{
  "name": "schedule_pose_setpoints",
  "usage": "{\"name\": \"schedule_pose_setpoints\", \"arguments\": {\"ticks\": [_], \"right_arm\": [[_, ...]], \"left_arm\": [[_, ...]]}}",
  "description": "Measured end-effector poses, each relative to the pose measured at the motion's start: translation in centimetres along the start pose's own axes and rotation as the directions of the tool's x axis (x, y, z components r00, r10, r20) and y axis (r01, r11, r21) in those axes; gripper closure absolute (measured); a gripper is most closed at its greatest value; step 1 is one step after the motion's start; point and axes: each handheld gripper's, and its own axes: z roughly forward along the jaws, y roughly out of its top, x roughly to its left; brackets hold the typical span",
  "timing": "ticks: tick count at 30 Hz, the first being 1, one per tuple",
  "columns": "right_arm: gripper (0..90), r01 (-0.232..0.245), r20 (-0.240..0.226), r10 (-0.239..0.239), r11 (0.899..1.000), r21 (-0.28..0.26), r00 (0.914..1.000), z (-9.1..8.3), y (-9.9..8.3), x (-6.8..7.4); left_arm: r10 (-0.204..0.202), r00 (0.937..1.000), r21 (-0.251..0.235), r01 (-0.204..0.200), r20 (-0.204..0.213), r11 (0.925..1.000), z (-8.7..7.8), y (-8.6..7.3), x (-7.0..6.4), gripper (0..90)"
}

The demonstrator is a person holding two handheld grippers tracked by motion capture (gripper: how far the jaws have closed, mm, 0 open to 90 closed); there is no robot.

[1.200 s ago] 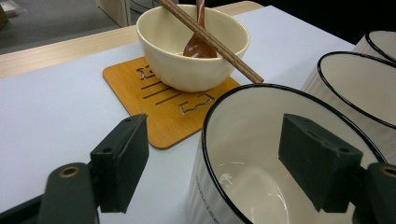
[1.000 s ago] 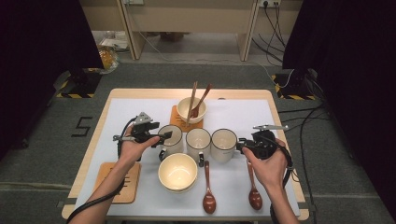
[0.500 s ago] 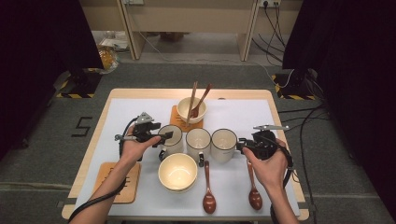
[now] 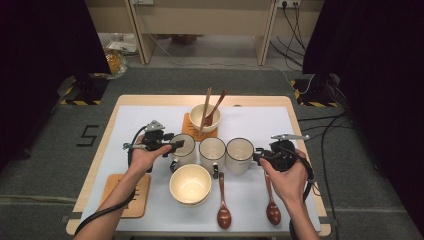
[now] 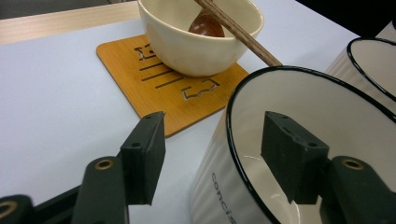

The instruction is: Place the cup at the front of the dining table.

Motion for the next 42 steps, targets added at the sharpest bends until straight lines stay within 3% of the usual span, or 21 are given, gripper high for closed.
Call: {"name": "schedule_pose_setpoints", "arguments": {"ticks": [5, 14, 20, 28, 33, 42], "right_arm": [[54.0, 0.000, 0.001, 0.000, 1.000, 0.000, 1.0000, 0.0, 0.0, 0.0], [54.0, 0.002, 0.000, -0.002, 1.000, 0.000, 1.0000, 0.1, 0.0, 0.0], [53.9, 0.001, 0.000, -0.001, 1.000, 0.002, 1.0000, 0.1, -0.1, 0.0], [53.9, -0.003, 0.000, 0.003, 1.000, 0.002, 1.0000, 0.1, -0.1, -0.1], [53.9, -0.005, 0.001, 0.005, 1.000, -0.004, 1.0000, 0.0, -0.1, -0.1], [53.9, 0.006, -0.001, -0.006, 1.000, -0.003, 1.0000, 0.2, -0.1, 0.2]], "left_arm": [[0.002, 1.0000, 0.009, -0.002, 0.003, 1.0000, 0.0, 0.2, 0.0, 48.8], [0.011, 0.9998, 0.068, -0.012, 0.019, 0.9976, 0.1, 0.7, -0.4, 64.6], [0.037, 0.9993, 0.103, -0.036, -0.011, 0.9940, 0.2, 1.2, -0.6, 72.8], [0.091, 0.9947, 0.122, -0.085, -0.047, 0.9888, 0.0, 1.3, -0.9, 75.5], [0.097, 0.9931, 0.103, -0.090, -0.065, 0.9906, -0.8, 1.0, -0.8, 77.8], [0.063, 0.9935, 0.025, -0.061, -0.095, 0.9978, -2.3, -0.4, -0.2, 80.5]]}}
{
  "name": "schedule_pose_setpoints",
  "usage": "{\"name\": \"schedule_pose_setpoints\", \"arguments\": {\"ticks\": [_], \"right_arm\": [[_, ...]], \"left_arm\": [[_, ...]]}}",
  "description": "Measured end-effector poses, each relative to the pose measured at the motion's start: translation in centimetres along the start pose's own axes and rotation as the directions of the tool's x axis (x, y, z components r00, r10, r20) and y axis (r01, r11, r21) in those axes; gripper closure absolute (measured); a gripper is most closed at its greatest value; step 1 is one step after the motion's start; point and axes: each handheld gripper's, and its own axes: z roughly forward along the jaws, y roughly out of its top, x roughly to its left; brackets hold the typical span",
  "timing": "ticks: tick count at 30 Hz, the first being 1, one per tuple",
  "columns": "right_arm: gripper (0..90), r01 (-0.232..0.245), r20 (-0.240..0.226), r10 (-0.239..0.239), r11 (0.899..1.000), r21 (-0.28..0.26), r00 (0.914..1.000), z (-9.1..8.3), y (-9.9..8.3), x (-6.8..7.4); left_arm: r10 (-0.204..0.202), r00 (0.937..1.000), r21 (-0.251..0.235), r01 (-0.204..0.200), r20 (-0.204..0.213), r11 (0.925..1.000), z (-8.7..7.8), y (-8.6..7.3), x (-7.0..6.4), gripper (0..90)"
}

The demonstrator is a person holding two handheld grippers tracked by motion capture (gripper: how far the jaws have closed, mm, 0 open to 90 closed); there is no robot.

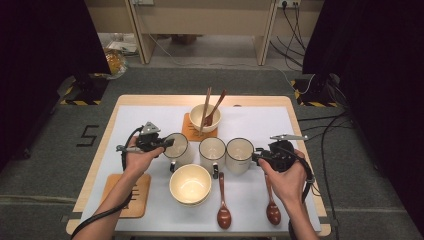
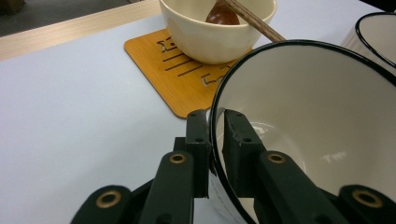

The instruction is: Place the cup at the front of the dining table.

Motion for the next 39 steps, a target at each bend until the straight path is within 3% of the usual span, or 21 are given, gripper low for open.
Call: {"name": "schedule_pose_setpoints", "arguments": {"ticks": [11, 39], "right_arm": [[53.9, -0.001, 0.002, 0.001, 1.000, -0.013, 1.0000, -0.3, 0.0, -0.2], [53.9, -0.001, 0.003, 0.001, 1.000, -0.023, 1.0000, -0.3, 0.1, -0.1]], "left_arm": [[0.015, 0.9991, -0.066, -0.018, -0.040, 0.9977, -0.8, 0.3, -0.4, 80.6], [-0.008, 0.9958, -0.128, -0.004, -0.091, 0.9918, -2.9, 1.3, 0.3, 80.7]]}}
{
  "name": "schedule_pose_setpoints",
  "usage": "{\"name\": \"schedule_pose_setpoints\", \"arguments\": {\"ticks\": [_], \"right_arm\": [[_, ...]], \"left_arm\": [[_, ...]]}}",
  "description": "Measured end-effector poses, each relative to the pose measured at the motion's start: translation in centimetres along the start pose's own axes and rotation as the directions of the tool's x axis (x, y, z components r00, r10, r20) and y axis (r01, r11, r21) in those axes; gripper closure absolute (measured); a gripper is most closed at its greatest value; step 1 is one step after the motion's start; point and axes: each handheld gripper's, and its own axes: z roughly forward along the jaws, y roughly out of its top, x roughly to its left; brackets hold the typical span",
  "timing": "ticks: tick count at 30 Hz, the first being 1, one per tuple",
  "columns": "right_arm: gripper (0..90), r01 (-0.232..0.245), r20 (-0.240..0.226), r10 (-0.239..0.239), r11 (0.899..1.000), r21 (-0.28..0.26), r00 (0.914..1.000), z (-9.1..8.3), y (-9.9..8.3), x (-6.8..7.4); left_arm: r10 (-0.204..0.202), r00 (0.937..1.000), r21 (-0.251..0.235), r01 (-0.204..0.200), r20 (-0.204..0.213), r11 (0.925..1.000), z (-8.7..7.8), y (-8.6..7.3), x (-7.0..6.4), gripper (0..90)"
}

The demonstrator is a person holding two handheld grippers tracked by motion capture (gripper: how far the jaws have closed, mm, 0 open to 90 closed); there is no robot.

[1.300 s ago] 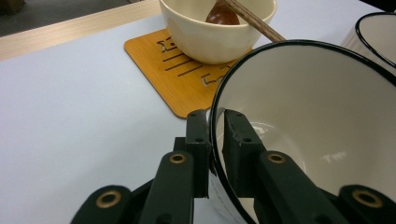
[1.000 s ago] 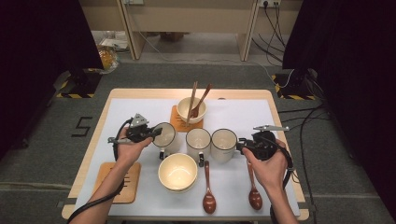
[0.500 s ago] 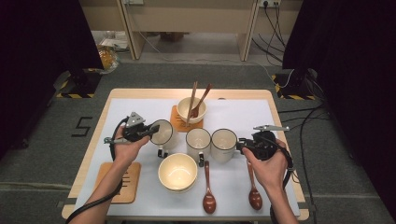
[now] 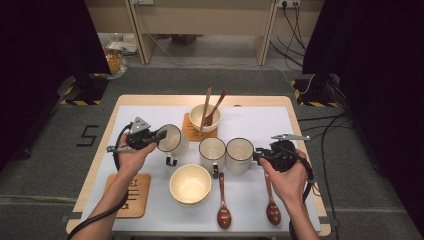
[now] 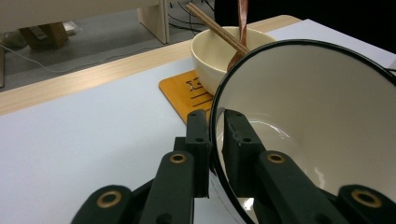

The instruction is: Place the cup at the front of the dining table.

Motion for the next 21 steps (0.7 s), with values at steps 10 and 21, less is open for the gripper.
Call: {"name": "schedule_pose_setpoints", "arguments": {"ticks": [10, 21], "right_arm": [[53.9, 0.002, -0.001, -0.002, 1.000, 0.001, 1.0000, 0.0, 0.0, 0.0], [53.9, 0.006, 0.000, -0.006, 1.000, 0.002, 1.0000, 0.2, -0.1, 0.2]], "left_arm": [[0.000, 0.9998, -0.017, -0.001, -0.019, 0.9999, -0.4, 0.5, 0.6, 80.7], [-0.010, 0.9993, -0.029, 0.009, -0.036, 0.9995, -0.9, 0.9, 1.3, 80.8]]}}
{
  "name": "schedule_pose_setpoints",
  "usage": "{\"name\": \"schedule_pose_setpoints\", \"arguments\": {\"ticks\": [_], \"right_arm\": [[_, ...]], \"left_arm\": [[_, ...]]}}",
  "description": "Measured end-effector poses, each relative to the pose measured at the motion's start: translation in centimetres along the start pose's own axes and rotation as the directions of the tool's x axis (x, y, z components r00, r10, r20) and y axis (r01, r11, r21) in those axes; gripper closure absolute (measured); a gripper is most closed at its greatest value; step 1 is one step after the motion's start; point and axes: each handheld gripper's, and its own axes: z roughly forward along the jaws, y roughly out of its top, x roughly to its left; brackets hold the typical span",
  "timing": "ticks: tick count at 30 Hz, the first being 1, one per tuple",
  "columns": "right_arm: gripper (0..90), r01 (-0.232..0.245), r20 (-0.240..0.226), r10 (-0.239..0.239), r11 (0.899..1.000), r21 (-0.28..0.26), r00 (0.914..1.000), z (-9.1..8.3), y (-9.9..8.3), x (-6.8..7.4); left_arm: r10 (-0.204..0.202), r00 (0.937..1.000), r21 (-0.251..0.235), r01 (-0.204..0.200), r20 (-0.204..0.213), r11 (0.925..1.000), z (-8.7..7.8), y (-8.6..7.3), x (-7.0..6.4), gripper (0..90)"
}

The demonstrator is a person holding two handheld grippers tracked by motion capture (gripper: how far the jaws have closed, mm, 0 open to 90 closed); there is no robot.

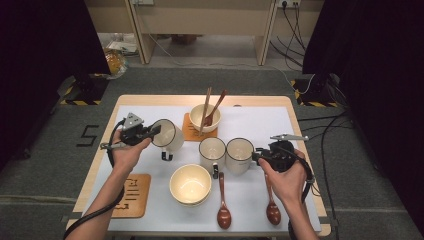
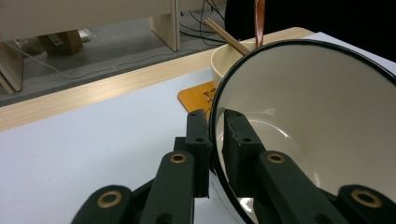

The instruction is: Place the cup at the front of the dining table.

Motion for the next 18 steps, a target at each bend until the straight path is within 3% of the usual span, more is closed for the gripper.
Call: {"name": "schedule_pose_setpoints", "arguments": {"ticks": [18], "right_arm": [[53.8, 0.003, -0.002, -0.003, 1.000, -0.002, 1.0000, 0.06, -0.01, 0.08]], "left_arm": [[0.007, 0.9997, 0.010, -0.007, -0.023, 0.9999, 0.15, 0.48, 0.76, 80.8]]}}
